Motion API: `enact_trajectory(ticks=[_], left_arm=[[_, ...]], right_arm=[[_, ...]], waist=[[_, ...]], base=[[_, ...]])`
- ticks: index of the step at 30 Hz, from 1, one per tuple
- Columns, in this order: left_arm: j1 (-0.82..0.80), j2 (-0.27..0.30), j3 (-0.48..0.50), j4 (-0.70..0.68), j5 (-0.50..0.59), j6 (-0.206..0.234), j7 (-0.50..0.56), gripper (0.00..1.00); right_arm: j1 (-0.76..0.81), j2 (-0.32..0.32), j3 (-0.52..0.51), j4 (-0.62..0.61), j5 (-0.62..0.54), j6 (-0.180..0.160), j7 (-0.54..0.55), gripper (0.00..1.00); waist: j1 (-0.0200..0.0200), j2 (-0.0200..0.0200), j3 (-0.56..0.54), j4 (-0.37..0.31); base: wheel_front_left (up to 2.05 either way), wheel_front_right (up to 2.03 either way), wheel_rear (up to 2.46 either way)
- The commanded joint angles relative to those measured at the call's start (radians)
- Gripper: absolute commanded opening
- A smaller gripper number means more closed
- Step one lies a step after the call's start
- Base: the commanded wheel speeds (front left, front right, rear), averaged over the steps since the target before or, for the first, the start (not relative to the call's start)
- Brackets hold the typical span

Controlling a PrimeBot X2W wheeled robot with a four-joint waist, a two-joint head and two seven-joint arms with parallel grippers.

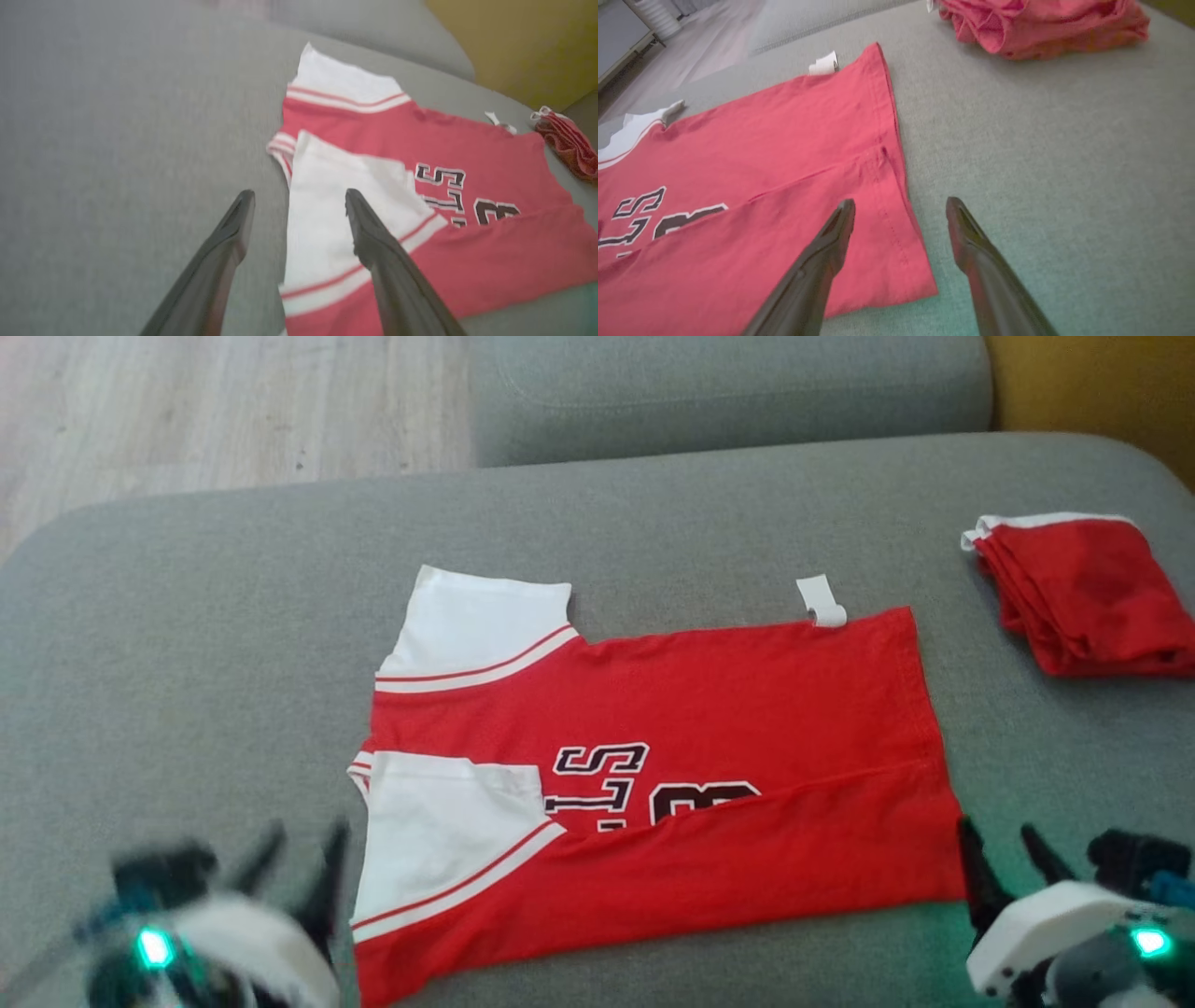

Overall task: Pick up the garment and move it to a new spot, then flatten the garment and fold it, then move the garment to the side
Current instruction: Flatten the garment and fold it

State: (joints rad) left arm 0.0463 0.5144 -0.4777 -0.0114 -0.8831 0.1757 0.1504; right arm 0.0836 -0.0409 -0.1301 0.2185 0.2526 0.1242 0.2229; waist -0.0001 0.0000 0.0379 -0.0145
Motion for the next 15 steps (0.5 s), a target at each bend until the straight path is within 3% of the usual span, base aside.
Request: enact_trajectory(ticks=[1,8,15], left_arm=[[-0.161,0.067,0.062,-0.051,0.037,-0.006,0.021,1.00],[-0.486,0.129,0.052,-0.027,0.103,-0.063,0.154,1.00],[-0.782,0.126,-0.010,0.171,0.160,-0.135,0.301,1.00]], right_arm=[[-0.037,-0.009,0.019,-0.081,-0.013,0.007,-0.010,1.00],[-0.120,-0.009,0.054,-0.170,-0.040,0.007,0.008,1.00],[-0.258,-0.009,0.142,-0.189,-0.060,0.007,0.016,1.00]], waist=[[0.0001,0.0000,0.018,-0.010],[0.0001,0.0000,0.096,-0.054],[0.0001,0.0000,0.221,-0.141]], base=[[0.00,0.00,0.00],[0.00,0.00,0.00],[0.00,0.00,0.00]])
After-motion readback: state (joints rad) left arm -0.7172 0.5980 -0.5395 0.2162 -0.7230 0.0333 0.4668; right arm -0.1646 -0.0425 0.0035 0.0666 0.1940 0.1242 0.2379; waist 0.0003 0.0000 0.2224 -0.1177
